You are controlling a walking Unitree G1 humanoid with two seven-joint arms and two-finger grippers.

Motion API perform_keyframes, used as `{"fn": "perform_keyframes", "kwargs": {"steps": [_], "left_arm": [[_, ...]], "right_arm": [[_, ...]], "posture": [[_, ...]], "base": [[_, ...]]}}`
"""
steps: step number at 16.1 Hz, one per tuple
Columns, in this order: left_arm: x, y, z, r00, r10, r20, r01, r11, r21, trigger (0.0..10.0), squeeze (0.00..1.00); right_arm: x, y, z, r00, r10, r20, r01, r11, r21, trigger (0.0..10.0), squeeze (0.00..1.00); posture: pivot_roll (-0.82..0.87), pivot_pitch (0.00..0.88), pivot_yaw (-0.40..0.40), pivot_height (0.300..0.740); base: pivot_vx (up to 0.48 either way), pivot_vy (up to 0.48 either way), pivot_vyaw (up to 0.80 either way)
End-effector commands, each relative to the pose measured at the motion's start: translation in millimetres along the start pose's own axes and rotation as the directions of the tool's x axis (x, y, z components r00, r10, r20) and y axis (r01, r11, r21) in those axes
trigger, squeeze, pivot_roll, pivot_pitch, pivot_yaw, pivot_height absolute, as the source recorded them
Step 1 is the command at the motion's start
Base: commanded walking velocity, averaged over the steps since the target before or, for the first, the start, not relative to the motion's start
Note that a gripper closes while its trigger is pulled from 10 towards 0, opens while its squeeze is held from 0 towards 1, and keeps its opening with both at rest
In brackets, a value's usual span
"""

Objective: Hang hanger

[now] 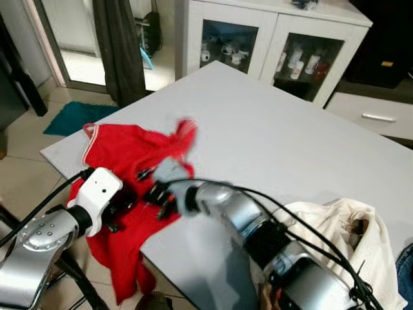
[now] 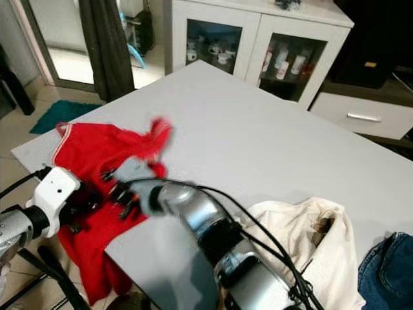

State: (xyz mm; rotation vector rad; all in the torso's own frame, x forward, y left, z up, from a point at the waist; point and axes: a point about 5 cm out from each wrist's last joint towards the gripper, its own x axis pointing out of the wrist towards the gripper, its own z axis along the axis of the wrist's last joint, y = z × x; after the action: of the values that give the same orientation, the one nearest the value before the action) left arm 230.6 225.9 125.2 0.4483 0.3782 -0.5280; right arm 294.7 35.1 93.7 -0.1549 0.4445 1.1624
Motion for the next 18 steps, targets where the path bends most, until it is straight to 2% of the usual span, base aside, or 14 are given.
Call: {"fn": "perform_keyframes", "kwargs": {"steps": [1, 4, 8, 10, 12, 16, 18], "left_arm": [[1.4, -1.9, -3, 1.0, -0.008, -0.011, 0.008, 1.0, 0.008, 10.0, 0.0], [4.3, 0.6, 0, 1.0, -0.003, 0.004, 0.003, 0.999, 0.043, 10.0, 0.0], [6.4, 1.4, -1, 1.0, 0.004, -0.003, -0.004, 0.998, 0.066, 10.0, 0.0], [5.9, 1.7, -1, 1.0, 0.014, -0.017, -0.012, 0.997, 0.081, 10.0, 0.0], [5.5, 2.4, 0, 1.0, 0.02, -0.021, -0.018, 0.996, 0.091, 10.0, 0.0], [3.9, 12.3, 3, 0.994, 0.102, -0.024, -0.099, 0.988, 0.117, 10.0, 0.0], [4.9, 20.9, 4, 0.986, 0.169, -0.008, -0.167, 0.979, 0.114, 10.0, 0.0]], "right_arm": [[-11.2, -22.0, -14, 0.992, -0.112, -0.057, 0.115, 0.992, 0.044, 10.0, 0.0], [-19.5, -38.3, -20, 0.98, -0.187, -0.072, 0.192, 0.979, 0.07, 10.0, 0.0], [-25.4, -49.2, -26, 0.963, -0.255, -0.087, 0.263, 0.96, 0.092, 10.0, 0.0], [-31.1, -60.4, -27, 0.936, -0.34, -0.091, 0.349, 0.93, 0.118, 10.0, 0.0], [-33.2, -64.8, -27, 0.925, -0.37, -0.089, 0.378, 0.917, 0.127, 10.0, 0.0], [-40.6, -76.7, -26, 0.886, -0.456, -0.084, 0.464, 0.873, 0.15, 10.0, 0.0], [-40.1, -77.8, -22, 0.883, -0.464, -0.069, 0.469, 0.87, 0.153, 10.0, 0.0]], "posture": [[0.17, 0.026, -0.049, 0.74], [0.16, 0.024, -0.048, 0.74], [0.15, 0.024, -0.047, 0.74], [0.15, 0.026, -0.049, 0.74], [0.15, 0.027, -0.05, 0.74], [0.15, 0.03, -0.051, 0.74], [0.15, 0.03, -0.051, 0.74]], "base": [[0.0, 0.0, 0.0], [0.0, 0.0, 0.0], [0.0, 0.0, 0.0], [0.0, 0.0, 0.0], [0.0, 0.0, 0.0], [0.0, 0.0, 0.0], [0.0, 0.0, 0.0]]}}
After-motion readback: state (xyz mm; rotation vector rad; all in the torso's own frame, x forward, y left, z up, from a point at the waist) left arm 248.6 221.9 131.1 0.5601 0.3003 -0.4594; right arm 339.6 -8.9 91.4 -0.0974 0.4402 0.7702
